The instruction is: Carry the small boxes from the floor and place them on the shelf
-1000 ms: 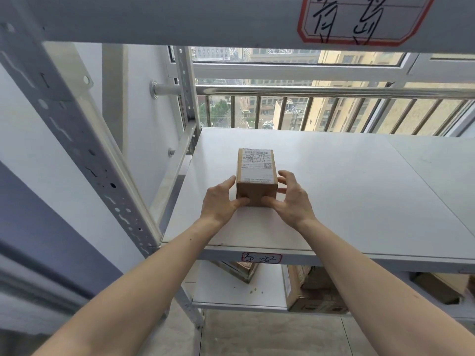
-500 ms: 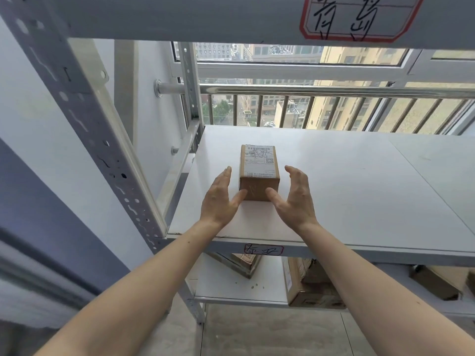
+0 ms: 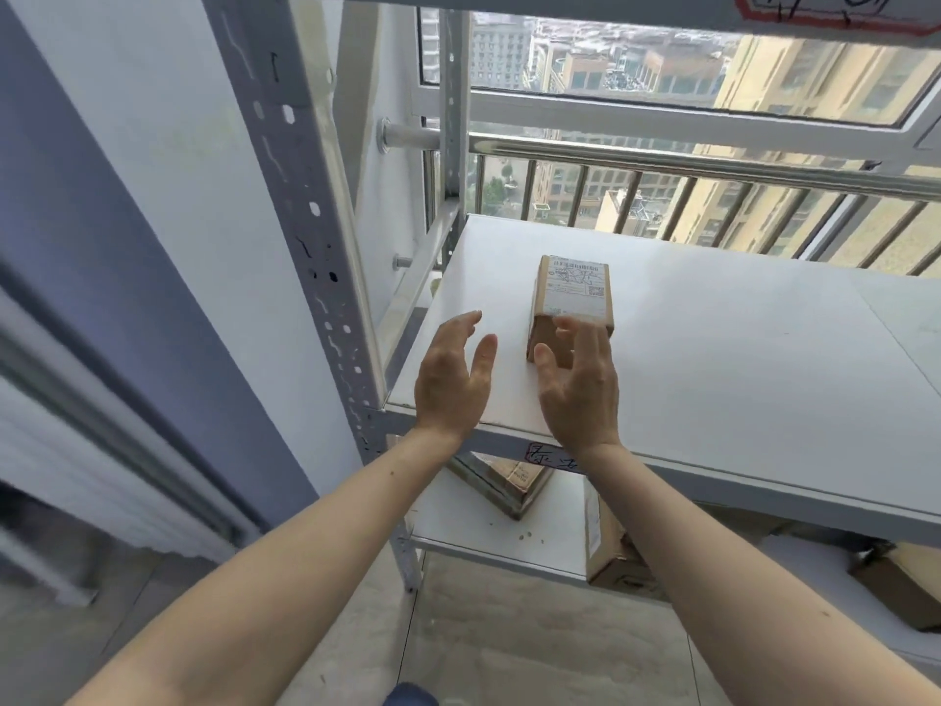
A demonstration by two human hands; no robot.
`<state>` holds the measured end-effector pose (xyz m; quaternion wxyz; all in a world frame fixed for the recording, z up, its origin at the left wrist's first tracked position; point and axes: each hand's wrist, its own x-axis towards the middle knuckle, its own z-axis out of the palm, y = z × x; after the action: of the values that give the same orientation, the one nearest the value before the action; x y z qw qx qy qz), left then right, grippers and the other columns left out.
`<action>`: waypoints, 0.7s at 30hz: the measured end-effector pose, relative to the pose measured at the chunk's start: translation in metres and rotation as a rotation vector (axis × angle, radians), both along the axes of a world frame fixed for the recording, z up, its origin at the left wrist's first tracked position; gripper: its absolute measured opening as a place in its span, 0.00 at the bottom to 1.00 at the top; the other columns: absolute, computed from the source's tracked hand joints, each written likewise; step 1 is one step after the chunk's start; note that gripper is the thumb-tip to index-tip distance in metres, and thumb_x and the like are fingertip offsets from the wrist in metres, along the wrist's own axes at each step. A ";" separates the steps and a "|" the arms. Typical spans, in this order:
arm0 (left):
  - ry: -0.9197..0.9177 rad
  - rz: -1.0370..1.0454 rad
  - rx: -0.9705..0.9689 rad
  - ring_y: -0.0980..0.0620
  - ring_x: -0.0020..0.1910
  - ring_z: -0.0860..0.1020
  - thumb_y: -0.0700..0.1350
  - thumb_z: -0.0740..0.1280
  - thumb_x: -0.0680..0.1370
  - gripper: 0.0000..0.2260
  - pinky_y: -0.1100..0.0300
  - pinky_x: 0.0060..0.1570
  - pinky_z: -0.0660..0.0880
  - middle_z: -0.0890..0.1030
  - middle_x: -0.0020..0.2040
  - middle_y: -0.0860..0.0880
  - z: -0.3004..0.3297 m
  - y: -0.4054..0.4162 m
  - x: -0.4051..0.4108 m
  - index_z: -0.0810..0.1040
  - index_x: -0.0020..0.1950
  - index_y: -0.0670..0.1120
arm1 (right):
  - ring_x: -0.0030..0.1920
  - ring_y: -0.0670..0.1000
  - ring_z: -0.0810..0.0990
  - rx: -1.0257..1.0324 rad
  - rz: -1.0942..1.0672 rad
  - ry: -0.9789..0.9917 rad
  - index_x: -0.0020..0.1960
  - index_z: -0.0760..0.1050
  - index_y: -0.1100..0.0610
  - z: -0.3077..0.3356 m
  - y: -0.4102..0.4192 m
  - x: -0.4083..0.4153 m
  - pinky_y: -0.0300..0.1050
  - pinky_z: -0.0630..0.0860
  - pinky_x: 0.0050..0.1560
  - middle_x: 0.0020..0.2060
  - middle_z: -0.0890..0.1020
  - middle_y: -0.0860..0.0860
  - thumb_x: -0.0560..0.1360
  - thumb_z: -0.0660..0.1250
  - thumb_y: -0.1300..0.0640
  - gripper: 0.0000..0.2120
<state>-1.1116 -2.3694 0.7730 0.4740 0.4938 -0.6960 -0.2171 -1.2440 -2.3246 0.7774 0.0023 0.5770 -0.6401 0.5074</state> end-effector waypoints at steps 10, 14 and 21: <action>0.052 0.268 0.026 0.51 0.53 0.80 0.49 0.62 0.80 0.14 0.65 0.47 0.74 0.82 0.58 0.47 -0.012 0.062 0.058 0.78 0.62 0.44 | 0.49 0.50 0.81 0.041 0.306 -0.075 0.59 0.74 0.61 -0.012 0.013 0.066 0.53 0.80 0.44 0.54 0.79 0.55 0.77 0.65 0.60 0.11; 0.077 0.472 0.046 0.52 0.50 0.80 0.46 0.64 0.80 0.11 0.58 0.48 0.76 0.81 0.54 0.48 -0.022 0.097 0.090 0.78 0.59 0.44 | 0.48 0.49 0.80 0.134 0.475 -0.106 0.59 0.74 0.59 -0.017 0.029 0.098 0.55 0.80 0.44 0.54 0.79 0.54 0.78 0.64 0.59 0.10; 0.135 0.764 0.218 0.53 0.53 0.79 0.47 0.65 0.79 0.12 0.57 0.51 0.75 0.79 0.57 0.50 -0.048 0.176 0.152 0.76 0.61 0.46 | 0.47 0.45 0.78 0.313 0.792 -0.063 0.59 0.74 0.56 -0.038 0.077 0.172 0.57 0.79 0.49 0.52 0.77 0.46 0.79 0.64 0.57 0.10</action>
<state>-0.9595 -2.1937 0.7246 0.5100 0.7490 -0.4025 -0.1298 -1.0717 -2.2481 0.7391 -0.2999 0.7559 -0.4380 0.3831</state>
